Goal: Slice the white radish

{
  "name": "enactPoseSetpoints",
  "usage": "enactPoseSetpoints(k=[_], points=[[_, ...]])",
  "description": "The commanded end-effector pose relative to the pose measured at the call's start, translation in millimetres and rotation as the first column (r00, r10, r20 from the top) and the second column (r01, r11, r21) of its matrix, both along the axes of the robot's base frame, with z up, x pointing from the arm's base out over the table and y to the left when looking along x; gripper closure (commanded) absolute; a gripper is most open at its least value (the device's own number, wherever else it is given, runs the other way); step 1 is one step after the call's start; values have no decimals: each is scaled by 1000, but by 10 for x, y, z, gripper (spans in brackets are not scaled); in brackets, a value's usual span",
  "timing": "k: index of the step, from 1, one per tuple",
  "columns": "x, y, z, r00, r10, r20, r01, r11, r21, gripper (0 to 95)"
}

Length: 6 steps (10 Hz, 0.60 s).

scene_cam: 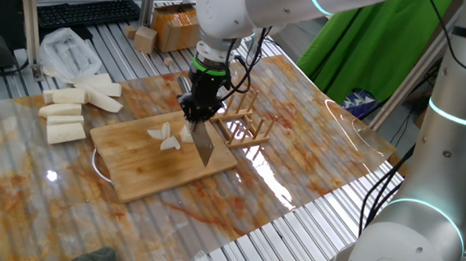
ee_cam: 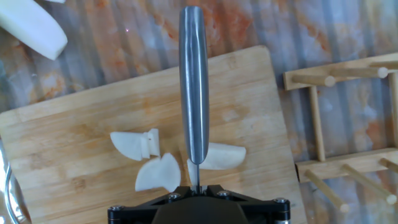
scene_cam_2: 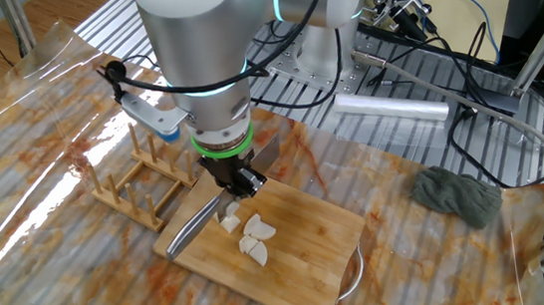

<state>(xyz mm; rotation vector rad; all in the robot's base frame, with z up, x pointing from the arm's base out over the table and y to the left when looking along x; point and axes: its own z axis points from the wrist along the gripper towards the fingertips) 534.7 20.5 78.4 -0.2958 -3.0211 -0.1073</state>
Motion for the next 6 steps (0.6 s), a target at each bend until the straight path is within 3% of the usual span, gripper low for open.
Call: enactPoseSetpoints(k=[1,3,6], points=[[11,3,-26,1000,2,0,-2,1000,0,950],[30,17,-106,1000,1,2,-1,1000,2,950],[73,32,-362,1000,5,17,-6,1000,4,950]])
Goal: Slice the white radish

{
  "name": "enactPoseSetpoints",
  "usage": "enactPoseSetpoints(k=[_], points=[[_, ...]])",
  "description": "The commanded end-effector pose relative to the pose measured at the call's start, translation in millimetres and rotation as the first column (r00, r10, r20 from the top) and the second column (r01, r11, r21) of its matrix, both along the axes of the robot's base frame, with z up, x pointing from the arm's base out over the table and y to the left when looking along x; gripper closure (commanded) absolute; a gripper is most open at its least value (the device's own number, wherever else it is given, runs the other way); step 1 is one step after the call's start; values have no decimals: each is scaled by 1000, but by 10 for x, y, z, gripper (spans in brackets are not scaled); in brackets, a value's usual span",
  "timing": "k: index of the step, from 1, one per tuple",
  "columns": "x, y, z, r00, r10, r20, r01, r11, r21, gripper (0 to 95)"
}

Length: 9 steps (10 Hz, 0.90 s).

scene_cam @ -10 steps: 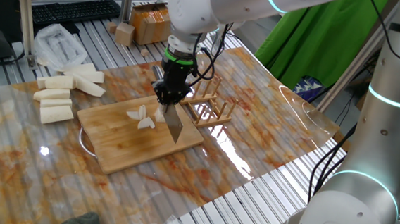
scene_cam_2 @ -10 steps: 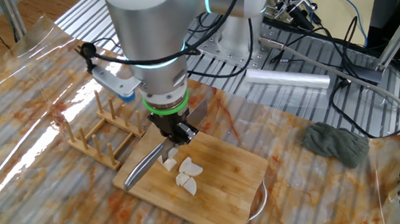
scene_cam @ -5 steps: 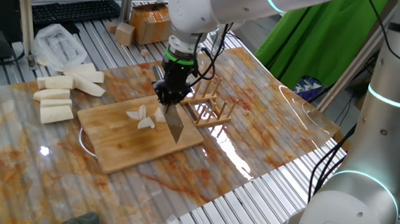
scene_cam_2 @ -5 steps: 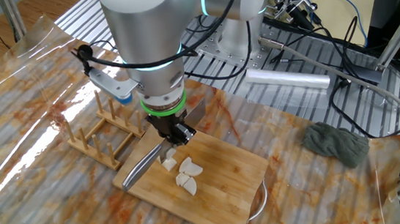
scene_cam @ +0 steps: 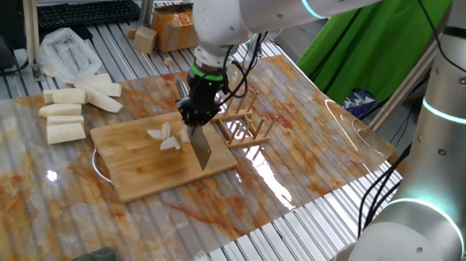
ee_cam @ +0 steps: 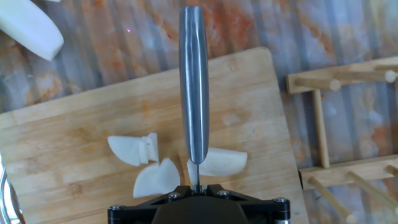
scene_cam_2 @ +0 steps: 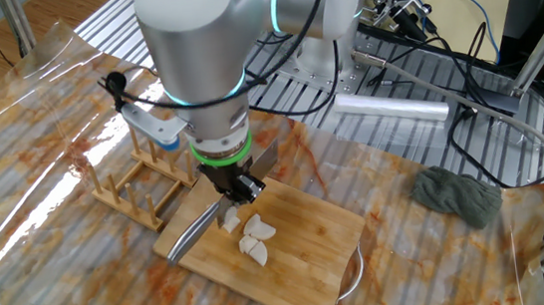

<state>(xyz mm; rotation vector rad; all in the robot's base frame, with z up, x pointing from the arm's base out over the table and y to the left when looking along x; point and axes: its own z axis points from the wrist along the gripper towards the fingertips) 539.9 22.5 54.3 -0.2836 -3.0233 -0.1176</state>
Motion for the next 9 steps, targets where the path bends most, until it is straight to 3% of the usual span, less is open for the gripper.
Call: enactPoseSetpoints(k=[1,5,9], points=[[22,13,-134,1000,-4,13,4,1000,-1,950],[19,12,-129,1000,-6,20,6,1000,0,950],[7,1,-43,1000,-3,18,3,1000,-8,950]])
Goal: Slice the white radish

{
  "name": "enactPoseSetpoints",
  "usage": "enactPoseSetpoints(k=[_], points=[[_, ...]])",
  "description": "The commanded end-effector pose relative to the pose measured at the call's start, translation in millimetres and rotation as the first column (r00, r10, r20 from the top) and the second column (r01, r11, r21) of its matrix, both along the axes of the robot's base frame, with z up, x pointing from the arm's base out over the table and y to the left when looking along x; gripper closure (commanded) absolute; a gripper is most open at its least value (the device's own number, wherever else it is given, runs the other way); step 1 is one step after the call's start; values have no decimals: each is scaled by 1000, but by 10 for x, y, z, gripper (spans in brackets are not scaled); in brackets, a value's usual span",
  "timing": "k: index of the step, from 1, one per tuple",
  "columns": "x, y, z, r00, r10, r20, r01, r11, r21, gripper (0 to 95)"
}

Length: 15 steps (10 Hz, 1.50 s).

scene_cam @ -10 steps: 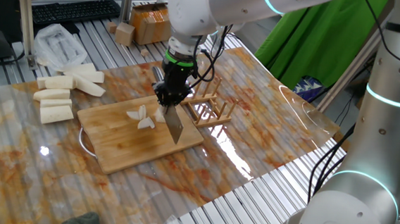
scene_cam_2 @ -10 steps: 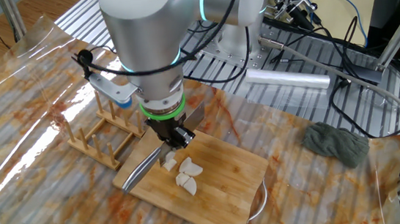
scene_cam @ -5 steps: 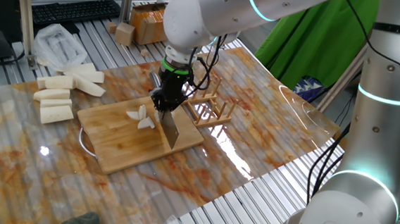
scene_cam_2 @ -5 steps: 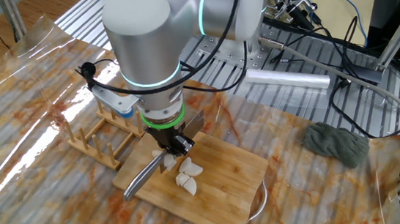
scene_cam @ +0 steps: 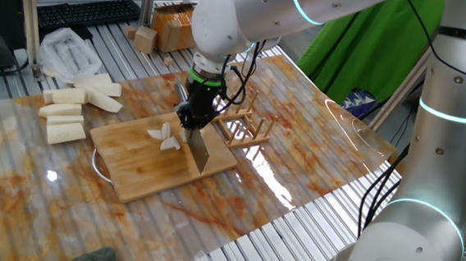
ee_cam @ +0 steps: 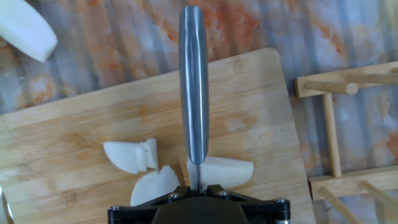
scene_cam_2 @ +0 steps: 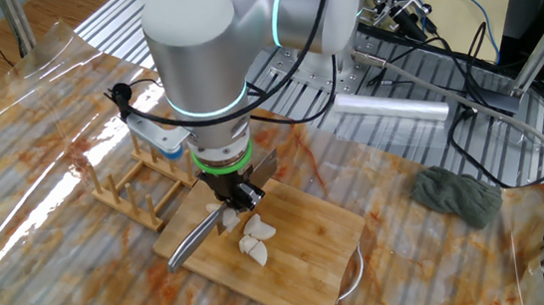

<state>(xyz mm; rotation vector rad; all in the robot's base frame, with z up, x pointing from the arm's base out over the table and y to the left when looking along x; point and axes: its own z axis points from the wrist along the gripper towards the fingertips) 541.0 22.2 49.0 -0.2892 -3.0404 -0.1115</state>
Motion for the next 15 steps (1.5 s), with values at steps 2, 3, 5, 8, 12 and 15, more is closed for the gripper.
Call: enactPoseSetpoints(k=[2,3,5,8,12,15], points=[[-10,2,60,1000,-2,-1,2,1000,-5,950],[-2,11,10,1000,-4,0,4,1000,-4,950],[26,40,-251,999,-6,31,6,1000,5,950],[9,35,-92,1000,-6,-3,6,1000,7,950],[-10,104,21,1000,-19,1,19,1000,-3,950],[-17,130,114,1000,-26,-3,26,1000,-5,950]])
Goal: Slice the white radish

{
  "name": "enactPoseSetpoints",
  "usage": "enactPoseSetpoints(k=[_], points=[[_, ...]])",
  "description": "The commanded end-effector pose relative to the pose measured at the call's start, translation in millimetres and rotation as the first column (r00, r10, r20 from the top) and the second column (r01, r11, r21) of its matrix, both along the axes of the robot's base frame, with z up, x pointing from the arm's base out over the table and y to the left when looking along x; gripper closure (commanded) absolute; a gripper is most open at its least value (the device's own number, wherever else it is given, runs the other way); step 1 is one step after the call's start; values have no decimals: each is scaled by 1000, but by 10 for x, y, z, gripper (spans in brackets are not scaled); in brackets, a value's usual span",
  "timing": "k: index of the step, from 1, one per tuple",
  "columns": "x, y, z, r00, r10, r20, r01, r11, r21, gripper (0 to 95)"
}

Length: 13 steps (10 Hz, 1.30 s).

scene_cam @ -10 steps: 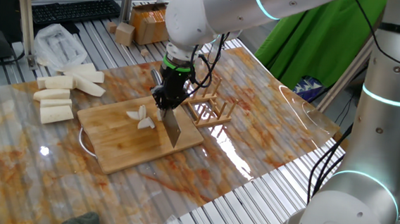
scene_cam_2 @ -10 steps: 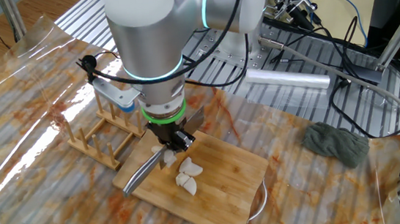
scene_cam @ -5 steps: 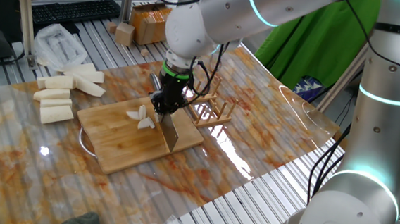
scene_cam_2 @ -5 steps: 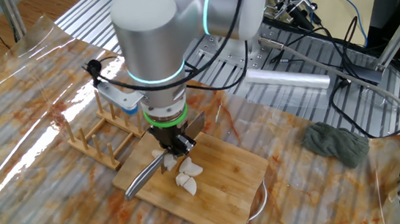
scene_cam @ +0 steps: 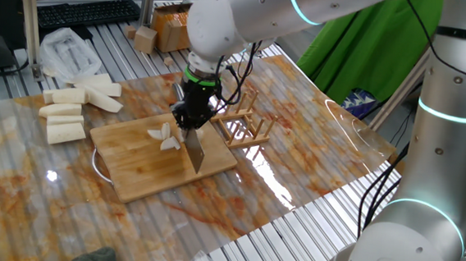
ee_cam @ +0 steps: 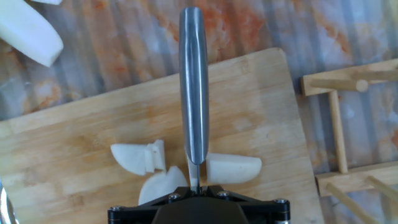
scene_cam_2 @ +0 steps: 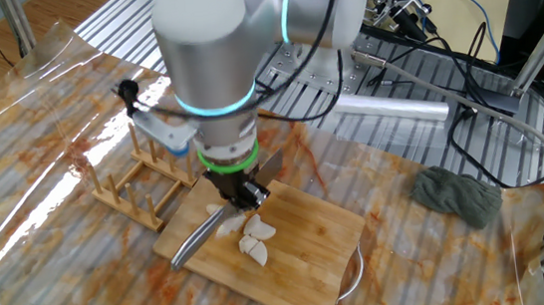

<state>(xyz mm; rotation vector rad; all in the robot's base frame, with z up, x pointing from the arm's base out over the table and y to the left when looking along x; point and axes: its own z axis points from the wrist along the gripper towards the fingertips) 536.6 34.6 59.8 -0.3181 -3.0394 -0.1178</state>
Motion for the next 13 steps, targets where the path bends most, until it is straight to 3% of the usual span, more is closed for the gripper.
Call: enactPoseSetpoints(k=[1,6,9,13], points=[[20,7,36,1000,-6,-6,6,1000,-8,950],[-1,-34,201,1000,0,-20,0,1000,-11,950],[-5,-62,277,1000,20,-23,-21,999,-38,950],[8,-154,245,999,38,-18,-39,998,-39,950]])
